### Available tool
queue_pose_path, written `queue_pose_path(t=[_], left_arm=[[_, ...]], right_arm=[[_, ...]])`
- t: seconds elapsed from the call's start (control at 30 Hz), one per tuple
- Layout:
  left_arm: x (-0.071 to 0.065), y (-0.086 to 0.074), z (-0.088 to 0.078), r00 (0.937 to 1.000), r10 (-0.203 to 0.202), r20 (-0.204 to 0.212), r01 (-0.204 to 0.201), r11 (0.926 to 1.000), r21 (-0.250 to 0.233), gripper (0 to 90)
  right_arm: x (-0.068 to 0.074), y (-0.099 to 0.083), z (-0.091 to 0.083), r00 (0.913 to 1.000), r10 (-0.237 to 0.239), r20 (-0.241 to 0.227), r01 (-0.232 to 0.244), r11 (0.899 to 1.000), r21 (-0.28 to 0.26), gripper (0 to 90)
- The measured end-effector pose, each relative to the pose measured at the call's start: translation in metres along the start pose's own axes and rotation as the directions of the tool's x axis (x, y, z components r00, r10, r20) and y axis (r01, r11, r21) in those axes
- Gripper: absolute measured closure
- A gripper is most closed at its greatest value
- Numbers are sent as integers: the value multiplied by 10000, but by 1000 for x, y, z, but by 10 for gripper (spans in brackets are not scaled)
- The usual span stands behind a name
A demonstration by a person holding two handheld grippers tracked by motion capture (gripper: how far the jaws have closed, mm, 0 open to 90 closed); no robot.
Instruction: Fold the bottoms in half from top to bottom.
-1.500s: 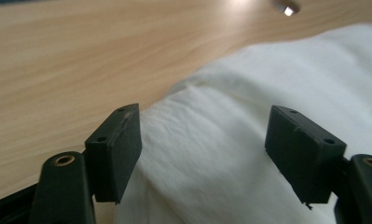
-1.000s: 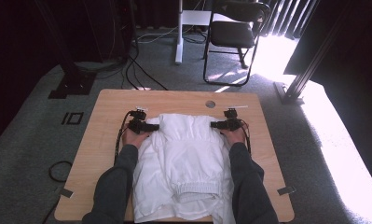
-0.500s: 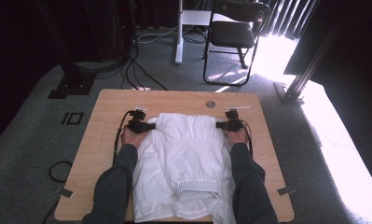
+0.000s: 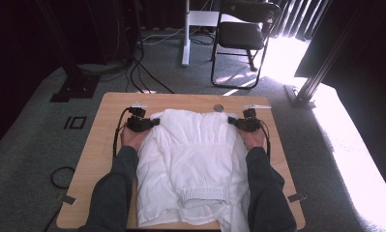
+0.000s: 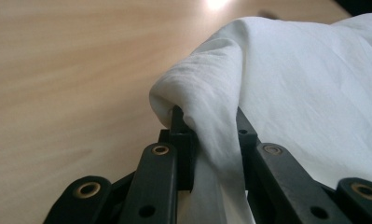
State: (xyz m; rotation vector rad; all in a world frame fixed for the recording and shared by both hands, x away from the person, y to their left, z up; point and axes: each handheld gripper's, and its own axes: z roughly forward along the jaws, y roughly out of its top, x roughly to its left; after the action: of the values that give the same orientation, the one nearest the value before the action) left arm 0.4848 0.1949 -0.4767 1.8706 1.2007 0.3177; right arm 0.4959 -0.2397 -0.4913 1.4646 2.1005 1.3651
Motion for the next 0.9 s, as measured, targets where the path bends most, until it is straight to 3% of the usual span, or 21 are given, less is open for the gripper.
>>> queue_pose_path(t=[0.03,0.07,0.2,0.4,0.73,0.9], left_arm=[[0,0,0,10000,0,0,0,10000,0,791],[-3,7,-7,9999,137,70,-135,9995,-283,791],[-11,17,-24,9988,484,104,-474,9952,-854,791],[-25,16,-45,9930,1150,282,-1119,9891,-962,790],[-50,-10,-83,9795,1893,693,-1769,9720,-1548,784],[-59,-25,-96,9738,2136,777,-1986,9659,-1662,781]], right_arm=[[0,0,0,10000,0,0,0,10000,0,858],[4,8,-11,9996,-250,-100,244,9983,-526,858],[9,16,-26,9977,-570,-358,525,9918,-1164,855],[15,9,-46,9927,-1036,-623,936,9850,-1452,853],[33,-22,-90,9778,-1857,-972,1654,9685,-1863,847],[40,-41,-107,9724,-2026,-1156,1774,9642,-1969,848]])
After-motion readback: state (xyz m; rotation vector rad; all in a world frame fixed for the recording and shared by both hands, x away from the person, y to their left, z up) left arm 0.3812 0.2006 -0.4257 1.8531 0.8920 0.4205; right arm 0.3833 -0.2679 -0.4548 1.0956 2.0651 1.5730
